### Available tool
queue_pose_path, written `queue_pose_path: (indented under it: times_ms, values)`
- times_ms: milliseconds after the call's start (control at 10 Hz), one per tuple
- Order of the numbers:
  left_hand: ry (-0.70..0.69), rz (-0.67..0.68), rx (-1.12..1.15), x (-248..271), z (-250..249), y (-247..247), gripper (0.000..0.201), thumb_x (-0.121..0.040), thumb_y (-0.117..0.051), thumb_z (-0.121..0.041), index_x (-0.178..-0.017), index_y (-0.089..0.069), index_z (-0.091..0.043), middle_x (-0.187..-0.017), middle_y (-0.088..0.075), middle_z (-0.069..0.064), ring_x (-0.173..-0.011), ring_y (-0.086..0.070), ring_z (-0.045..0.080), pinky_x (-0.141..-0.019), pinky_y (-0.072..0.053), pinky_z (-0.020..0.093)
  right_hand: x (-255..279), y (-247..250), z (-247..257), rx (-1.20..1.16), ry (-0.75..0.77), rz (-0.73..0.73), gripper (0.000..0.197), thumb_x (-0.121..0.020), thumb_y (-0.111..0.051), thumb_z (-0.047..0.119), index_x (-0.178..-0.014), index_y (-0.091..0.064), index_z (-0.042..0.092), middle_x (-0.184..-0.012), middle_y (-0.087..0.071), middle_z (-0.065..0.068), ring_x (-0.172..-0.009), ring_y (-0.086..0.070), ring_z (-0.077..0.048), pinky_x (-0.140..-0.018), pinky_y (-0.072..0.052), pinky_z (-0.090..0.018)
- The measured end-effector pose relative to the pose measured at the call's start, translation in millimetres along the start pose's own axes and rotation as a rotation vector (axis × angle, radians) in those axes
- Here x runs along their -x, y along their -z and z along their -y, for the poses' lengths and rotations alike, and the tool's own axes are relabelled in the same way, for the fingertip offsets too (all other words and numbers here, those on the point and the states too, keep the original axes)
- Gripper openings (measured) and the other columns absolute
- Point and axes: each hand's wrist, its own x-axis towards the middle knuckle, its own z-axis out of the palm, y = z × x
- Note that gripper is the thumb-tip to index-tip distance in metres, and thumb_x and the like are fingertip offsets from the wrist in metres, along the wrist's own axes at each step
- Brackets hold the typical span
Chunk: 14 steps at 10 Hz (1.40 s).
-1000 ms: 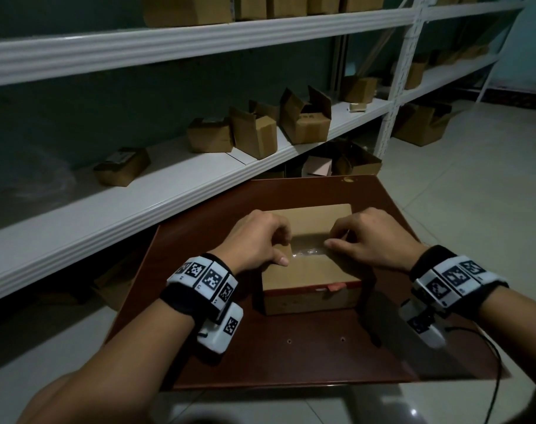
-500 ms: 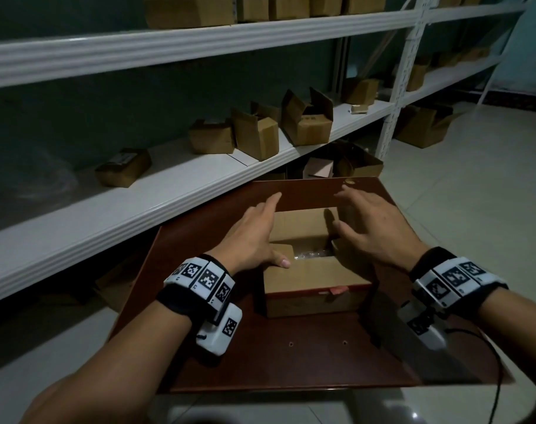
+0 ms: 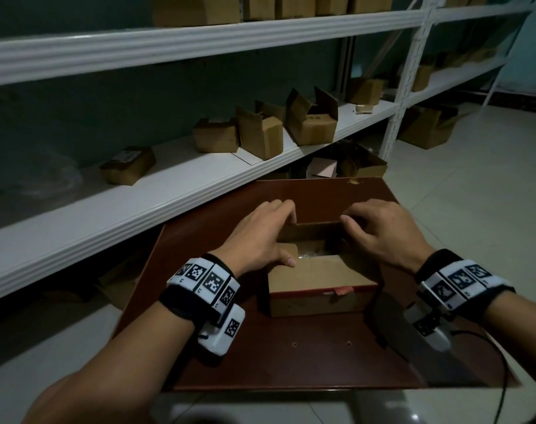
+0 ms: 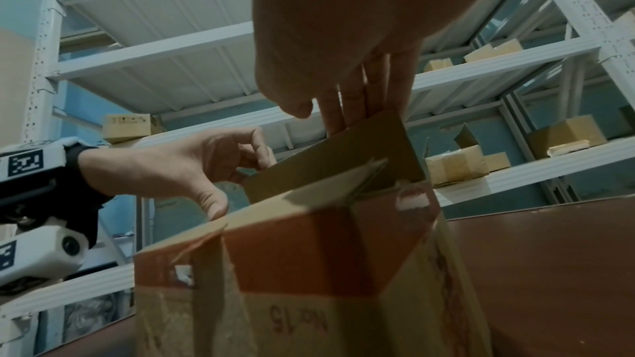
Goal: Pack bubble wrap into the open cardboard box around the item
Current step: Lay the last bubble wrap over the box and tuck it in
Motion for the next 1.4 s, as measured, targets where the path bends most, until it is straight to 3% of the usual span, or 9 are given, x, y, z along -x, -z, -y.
queue_pose_path:
  times_ms: [200, 300, 400, 600, 800, 900, 1100, 1300, 1400]
  values:
    - [-0.074, 0.047, 0.057, -0.5, 1.2, -5.3, 0.035, -0.071, -0.093, -0.025, -0.085, -0.062, -0.027, -0.098, -0.057, -0.011, -0.095, -0.056, 0.016, -0.081, -0.052, 0.041, 1.2, -3.2, 0.4, 0.017, 0.094, 0.011, 0.051, -0.103, -0.034, 0.052, -0.07, -0.062, 0.025, -0.06, -0.054, 0.008, -0.055, -0.05, -0.01, -0.054, -0.049, -0.04]
    - [-0.086, 0.076, 0.075, -1.7, 3.0, -8.2, 0.021, -0.075, -0.092, -0.021, -0.081, -0.072, -0.024, -0.098, -0.062, -0.011, -0.095, -0.06, 0.015, -0.082, -0.054, 0.039, 2.8, -4.7, 1.1, 0.012, 0.103, 0.05, 0.054, -0.102, -0.034, 0.056, -0.068, -0.064, 0.026, -0.056, -0.055, 0.007, -0.051, -0.051, -0.009, -0.051, -0.048, -0.037]
    - [-0.074, 0.106, 0.084, -3.1, 4.9, -8.8, 0.014, -0.078, -0.09, -0.024, -0.08, -0.076, -0.022, -0.102, -0.064, -0.011, -0.097, -0.06, 0.01, -0.085, -0.053, 0.036, 3.3, -6.0, 1.2, 0.001, 0.087, 0.107, 0.062, -0.099, -0.032, 0.062, -0.07, -0.072, 0.024, -0.054, -0.059, 0.005, -0.047, -0.054, -0.009, -0.048, -0.048, -0.031]
    - [-0.057, 0.18, 0.113, -2.8, 6.8, -7.5, 0.011, -0.087, -0.083, -0.026, -0.079, -0.076, -0.023, -0.106, -0.058, -0.012, -0.1, -0.058, 0.008, -0.091, -0.055, 0.039, -1.0, 5.0, 14.4, 0.035, 0.104, 0.247, 0.038, -0.1, -0.051, 0.05, -0.087, -0.076, 0.026, -0.055, -0.051, 0.016, -0.047, -0.052, -0.002, -0.046, -0.039, -0.016]
    - [-0.087, 0.239, 0.027, -1.9, 4.4, -2.7, 0.008, -0.091, -0.077, -0.03, -0.084, -0.074, -0.031, -0.111, -0.052, -0.016, -0.103, -0.051, 0.006, -0.088, -0.048, 0.03, -0.5, 2.1, 23.0, 0.179, 0.187, 0.29, 0.051, -0.098, -0.035, 0.06, -0.099, -0.074, 0.028, -0.07, -0.062, 0.013, -0.057, -0.056, 0.0, -0.054, -0.045, -0.015]
    - [-0.102, 0.222, -0.018, 0.5, 4.8, -1.4, 0.006, -0.093, -0.075, -0.034, -0.087, -0.076, -0.033, -0.113, -0.052, -0.017, -0.105, -0.049, 0.004, -0.088, -0.042, 0.027, 1.3, -0.1, 21.7, 0.171, 0.187, 0.242, 0.054, -0.097, -0.029, 0.06, -0.098, -0.073, 0.029, -0.066, -0.058, 0.014, -0.053, -0.053, 0.0, -0.05, -0.036, -0.013]
    - [-0.149, 0.065, 0.117, 1.0, 18.8, 1.2, 0.015, -0.091, -0.076, -0.042, -0.098, -0.082, -0.03, -0.118, -0.058, -0.015, -0.102, -0.055, 0.001, -0.088, -0.048, 0.03, -0.5, 5.7, -0.4, 0.09, 0.192, 0.105, 0.04, -0.101, -0.034, 0.054, -0.08, -0.06, 0.032, -0.065, -0.05, 0.015, -0.056, -0.047, -0.003, -0.052, -0.045, -0.028]
    - [-0.049, -0.206, 0.451, -1.0, 30.1, 22.6, 0.03, -0.099, -0.063, -0.046, -0.123, -0.071, -0.03, -0.121, -0.065, -0.015, -0.114, -0.058, -0.002, -0.097, -0.048, 0.025, -2.7, 11.5, -9.6, -0.078, -0.034, -0.036, 0.042, -0.104, -0.04, 0.051, -0.117, -0.069, 0.023, -0.098, -0.071, 0.007, -0.078, -0.06, -0.004, -0.071, -0.049, -0.027]
    - [0.07, -0.399, 0.633, -4.7, 31.7, 27.4, 0.026, -0.102, -0.058, -0.045, -0.116, -0.071, -0.027, -0.112, -0.069, -0.015, -0.104, -0.061, -0.006, -0.093, -0.052, 0.028, -4.6, 11.6, -4.2, -0.22, -0.188, -0.13, 0.037, -0.104, -0.042, 0.048, -0.113, -0.069, 0.024, -0.098, -0.072, 0.003, -0.083, -0.065, -0.01, -0.075, -0.055, -0.037]
